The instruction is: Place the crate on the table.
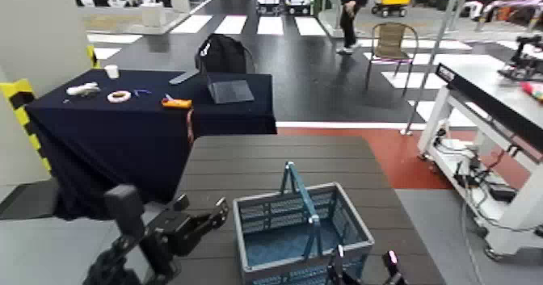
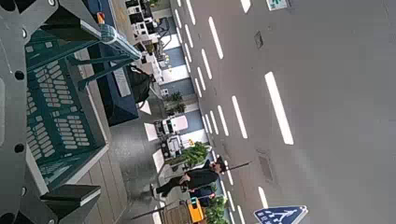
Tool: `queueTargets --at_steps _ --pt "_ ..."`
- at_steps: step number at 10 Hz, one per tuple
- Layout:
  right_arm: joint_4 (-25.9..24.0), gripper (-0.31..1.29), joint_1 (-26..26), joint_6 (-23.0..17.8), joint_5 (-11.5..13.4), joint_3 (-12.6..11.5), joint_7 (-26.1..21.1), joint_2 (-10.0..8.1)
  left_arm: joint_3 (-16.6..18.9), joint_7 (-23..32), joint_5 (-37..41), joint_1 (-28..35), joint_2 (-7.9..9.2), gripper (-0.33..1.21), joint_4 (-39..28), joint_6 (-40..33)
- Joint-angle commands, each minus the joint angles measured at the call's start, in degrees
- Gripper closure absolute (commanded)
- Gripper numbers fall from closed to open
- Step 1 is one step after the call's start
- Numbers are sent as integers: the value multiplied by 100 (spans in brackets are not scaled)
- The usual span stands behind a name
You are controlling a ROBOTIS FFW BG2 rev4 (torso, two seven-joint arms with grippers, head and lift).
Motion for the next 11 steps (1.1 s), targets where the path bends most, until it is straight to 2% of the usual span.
queueTargets --at_steps 1,4,6,11 --pt "-32 14 38 17 70 -51 0 19 -70 248 -413 614 14 8 -80 -635" --pt "-85 14 99 34 211 -139 -9 54 -158 978 -941 1177 -109 9 -185 -1840" --pt "-164 14 143 87 307 -165 -44 63 -132 1057 -1099 1335 -153 9 -256 -1989" --pt "-225 14 169 219 316 -227 0 80 -149 1162 -1187 1405 -144 9 -282 -2182"
